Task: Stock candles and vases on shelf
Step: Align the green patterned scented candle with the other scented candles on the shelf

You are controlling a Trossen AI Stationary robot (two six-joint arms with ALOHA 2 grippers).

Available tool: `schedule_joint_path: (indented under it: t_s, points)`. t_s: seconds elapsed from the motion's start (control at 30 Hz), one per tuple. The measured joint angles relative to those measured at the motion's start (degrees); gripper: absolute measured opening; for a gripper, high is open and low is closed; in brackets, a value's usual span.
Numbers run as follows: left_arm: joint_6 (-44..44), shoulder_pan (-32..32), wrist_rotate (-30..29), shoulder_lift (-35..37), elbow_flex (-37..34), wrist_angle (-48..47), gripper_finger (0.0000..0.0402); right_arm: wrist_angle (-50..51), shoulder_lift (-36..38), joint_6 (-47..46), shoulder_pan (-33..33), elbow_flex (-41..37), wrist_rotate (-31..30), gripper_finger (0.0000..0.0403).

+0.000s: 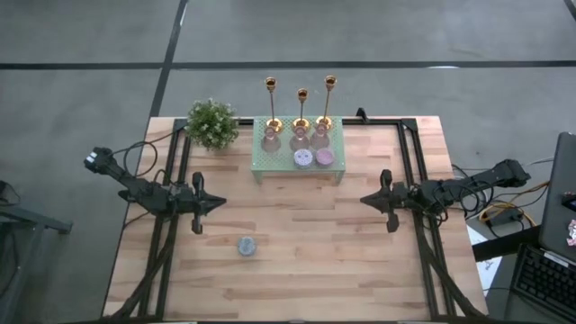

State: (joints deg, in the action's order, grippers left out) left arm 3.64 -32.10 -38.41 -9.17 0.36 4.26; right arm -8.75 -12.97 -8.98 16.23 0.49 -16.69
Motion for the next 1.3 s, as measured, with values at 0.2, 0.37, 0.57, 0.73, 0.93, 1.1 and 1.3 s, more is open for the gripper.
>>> schedule_joint_path:
  t_s: [0.2, 0.37, 0.57, 0.73, 0.93, 1.1, 1.3]
  points:
    - [0.0, 0.0, 0.0, 0.0, 0.0, 0.0, 0.0021, 0.0, 0.0, 0.0, 0.0, 0.0, 0.0, 0.0008]
    - [0.0, 0.0, 0.0, 0.0, 0.0, 0.0, 0.0021, 0.0, 0.0, 0.0, 0.0, 0.0, 0.0, 0.0008]
    - [0.1, 0.0, 0.0, 0.0, 0.0, 1.5, 0.0021, 0.0, 0.0, 0.0, 0.0, 0.0, 0.0, 0.0008]
    - [3.9, 0.0, -0.9, 0.0, 0.0, 8.7, 0.0021, 0.0, 0.0, 0.0, 0.0, 0.0, 0.1, 0.0008]
    - [17.5, 0.0, -2.2, 0.1, 0.0, 11.8, 0.0021, 0.0, 0.0, 0.0, 0.0, 0.0, 0.1, 0.0008]
    - [18.1, 0.9, 1.7, -0.9, 3.3, 11.0, 0.0022, 0.0, 0.1, 0.0, 0.0, 0.0, 0.1, 0.0008]
    - [15.7, 0.9, 12.7, -7.9, 11.9, 11.0, 0.0078, 0.0, 0.1, 0.0, 0.0, 0.1, 0.1, 0.0008]
